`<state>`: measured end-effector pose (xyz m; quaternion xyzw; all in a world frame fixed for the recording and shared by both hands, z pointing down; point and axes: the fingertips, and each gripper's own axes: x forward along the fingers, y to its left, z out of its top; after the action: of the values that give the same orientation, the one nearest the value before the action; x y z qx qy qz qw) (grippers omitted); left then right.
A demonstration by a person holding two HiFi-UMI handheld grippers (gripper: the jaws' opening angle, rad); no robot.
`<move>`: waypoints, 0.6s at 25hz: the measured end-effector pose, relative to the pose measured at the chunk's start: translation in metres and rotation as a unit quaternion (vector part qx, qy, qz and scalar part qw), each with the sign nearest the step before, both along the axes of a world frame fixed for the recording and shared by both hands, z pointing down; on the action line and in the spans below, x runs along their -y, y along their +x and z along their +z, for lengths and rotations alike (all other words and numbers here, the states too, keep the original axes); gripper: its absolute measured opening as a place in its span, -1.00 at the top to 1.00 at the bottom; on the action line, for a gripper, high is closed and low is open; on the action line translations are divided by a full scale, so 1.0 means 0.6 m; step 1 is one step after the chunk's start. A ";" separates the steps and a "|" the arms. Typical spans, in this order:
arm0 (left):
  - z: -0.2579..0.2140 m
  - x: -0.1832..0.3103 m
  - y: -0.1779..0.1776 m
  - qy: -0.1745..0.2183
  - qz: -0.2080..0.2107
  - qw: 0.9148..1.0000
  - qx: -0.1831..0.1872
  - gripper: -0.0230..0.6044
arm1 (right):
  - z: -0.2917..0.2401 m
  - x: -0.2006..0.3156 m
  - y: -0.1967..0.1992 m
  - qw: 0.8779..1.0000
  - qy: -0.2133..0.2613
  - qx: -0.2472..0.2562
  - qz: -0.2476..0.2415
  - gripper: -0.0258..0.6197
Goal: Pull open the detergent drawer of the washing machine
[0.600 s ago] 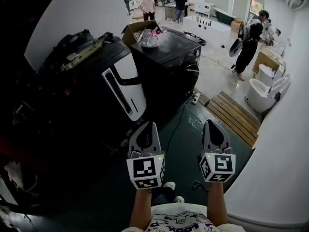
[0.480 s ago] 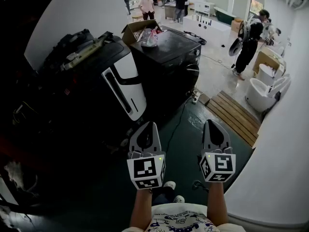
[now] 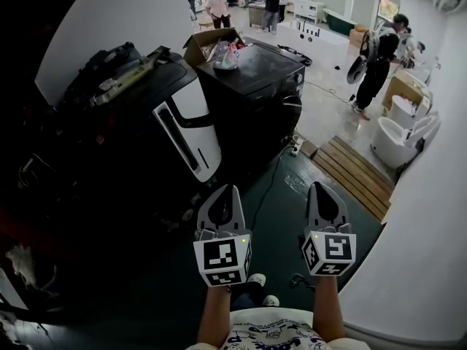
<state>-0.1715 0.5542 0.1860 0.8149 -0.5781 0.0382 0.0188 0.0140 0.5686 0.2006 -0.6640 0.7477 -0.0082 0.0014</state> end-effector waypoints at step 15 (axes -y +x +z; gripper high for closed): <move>0.012 0.123 -0.041 0.001 0.012 1.000 -0.003 0.88 | 0.000 0.111 -0.063 0.998 0.020 0.032 -0.046 0.04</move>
<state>-0.1961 0.4803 0.1933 0.8217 -0.5685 0.0355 0.0191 -0.0238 0.5021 0.2009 -0.6284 0.7768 -0.0142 0.0383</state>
